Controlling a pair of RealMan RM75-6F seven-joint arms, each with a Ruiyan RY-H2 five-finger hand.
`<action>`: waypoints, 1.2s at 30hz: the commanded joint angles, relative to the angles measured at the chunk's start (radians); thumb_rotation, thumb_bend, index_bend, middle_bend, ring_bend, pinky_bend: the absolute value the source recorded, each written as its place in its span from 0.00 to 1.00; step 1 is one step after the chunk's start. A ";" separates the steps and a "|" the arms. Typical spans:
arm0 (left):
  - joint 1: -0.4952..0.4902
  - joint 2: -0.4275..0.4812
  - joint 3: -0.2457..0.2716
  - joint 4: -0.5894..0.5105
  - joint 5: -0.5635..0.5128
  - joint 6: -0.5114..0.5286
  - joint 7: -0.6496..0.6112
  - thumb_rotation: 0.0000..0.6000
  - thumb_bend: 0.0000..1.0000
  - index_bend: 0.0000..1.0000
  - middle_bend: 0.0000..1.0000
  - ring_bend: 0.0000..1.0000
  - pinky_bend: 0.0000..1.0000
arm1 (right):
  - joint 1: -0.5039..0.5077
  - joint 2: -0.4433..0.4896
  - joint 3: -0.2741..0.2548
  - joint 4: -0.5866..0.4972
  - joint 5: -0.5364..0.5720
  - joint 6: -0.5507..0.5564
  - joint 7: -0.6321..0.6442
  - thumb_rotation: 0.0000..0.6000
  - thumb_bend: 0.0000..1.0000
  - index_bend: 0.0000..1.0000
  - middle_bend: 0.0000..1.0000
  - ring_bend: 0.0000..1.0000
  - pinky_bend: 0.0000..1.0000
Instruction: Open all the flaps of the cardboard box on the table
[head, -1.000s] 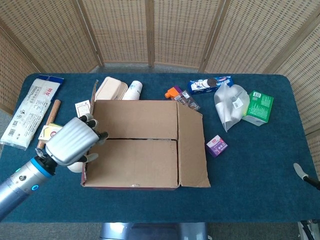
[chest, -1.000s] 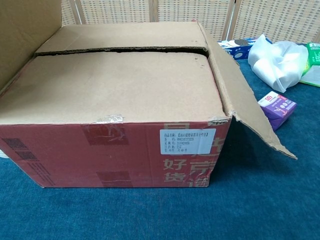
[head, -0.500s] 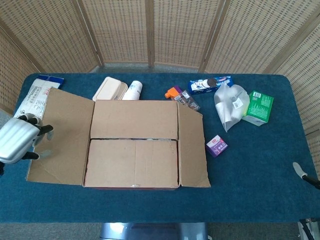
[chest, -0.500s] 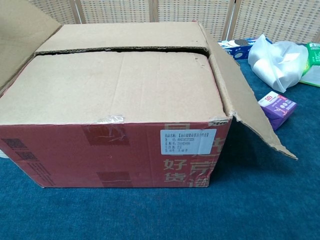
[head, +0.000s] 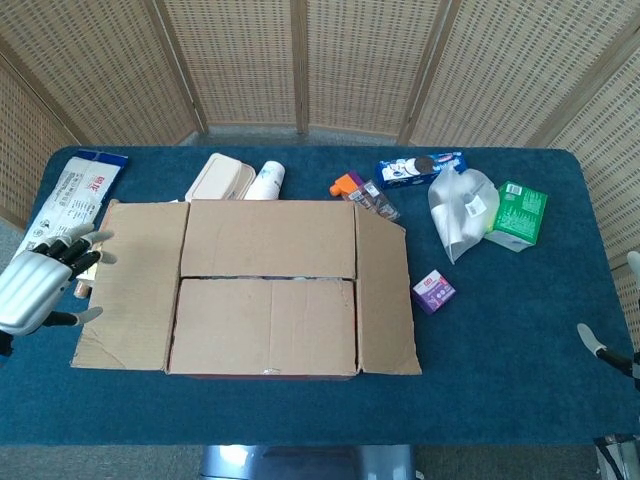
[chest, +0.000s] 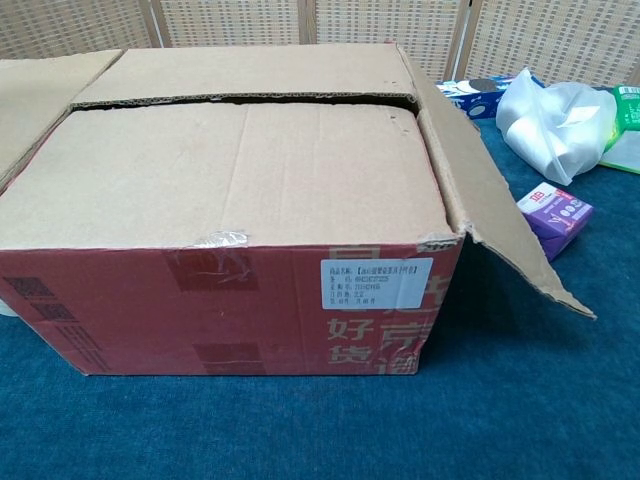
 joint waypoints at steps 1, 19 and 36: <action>-0.021 -0.072 -0.042 -0.013 0.003 0.009 0.080 1.00 0.00 0.11 0.00 0.00 0.14 | 0.003 -0.001 -0.002 0.000 -0.002 -0.006 -0.001 1.00 0.18 0.00 0.00 0.00 0.02; -0.196 -0.447 -0.169 0.011 -0.198 -0.146 0.504 1.00 0.00 0.01 0.00 0.00 0.04 | 0.003 0.012 0.002 -0.006 0.018 -0.022 0.034 1.00 0.18 0.00 0.00 0.00 0.02; -0.247 -0.511 -0.176 0.038 -0.288 -0.185 0.586 1.00 0.00 0.01 0.00 0.00 0.04 | 0.002 0.011 0.004 0.001 0.026 -0.025 0.040 1.00 0.18 0.00 0.00 0.00 0.02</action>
